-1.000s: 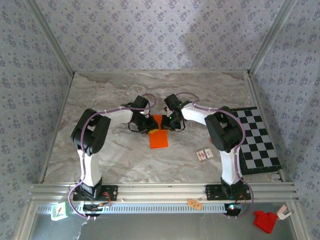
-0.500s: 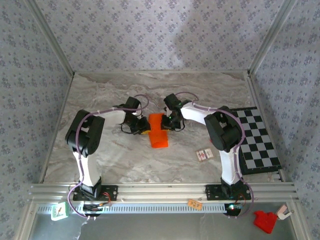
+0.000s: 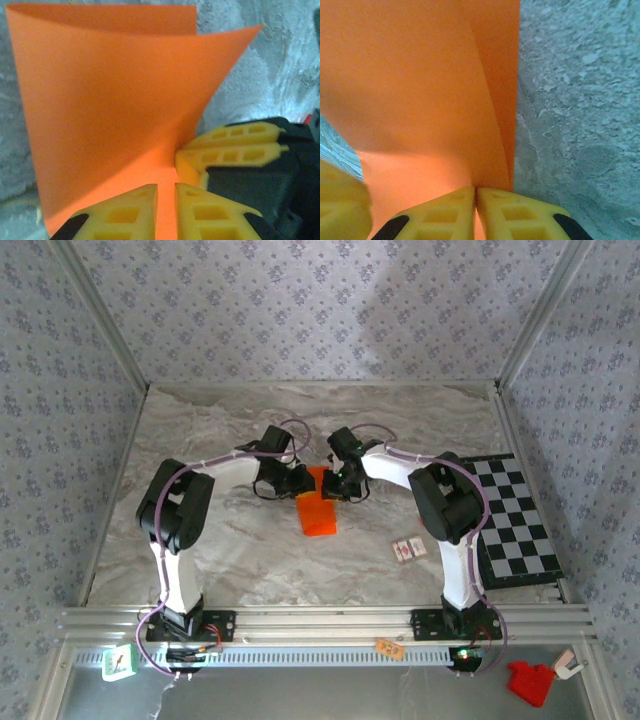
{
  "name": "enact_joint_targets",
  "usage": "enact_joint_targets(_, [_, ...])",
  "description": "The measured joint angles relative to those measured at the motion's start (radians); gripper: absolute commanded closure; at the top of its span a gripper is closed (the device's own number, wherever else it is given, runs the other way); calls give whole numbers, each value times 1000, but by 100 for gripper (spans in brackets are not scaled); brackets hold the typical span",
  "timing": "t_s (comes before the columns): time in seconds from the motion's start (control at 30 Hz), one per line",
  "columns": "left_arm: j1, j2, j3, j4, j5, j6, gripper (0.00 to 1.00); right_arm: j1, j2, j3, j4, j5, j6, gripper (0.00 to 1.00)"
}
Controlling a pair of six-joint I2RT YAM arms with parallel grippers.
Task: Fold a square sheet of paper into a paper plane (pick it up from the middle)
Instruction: First fold the square sheet of paper in half at the center of the table.
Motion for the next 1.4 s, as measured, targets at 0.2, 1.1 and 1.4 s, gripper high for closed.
enact_joint_targets(0.2, [32, 54, 4, 1, -10, 17, 84, 0, 2, -1, -1, 0, -6, 85])
enact_joint_targets(1.1, [45, 20, -6, 109, 40, -33, 82, -8, 2, -34, 32, -21, -23, 84])
enact_joint_targets(1.4, [87, 76, -9, 119, 16, -33, 85, -8, 2, -34, 31, -15, -23, 84])
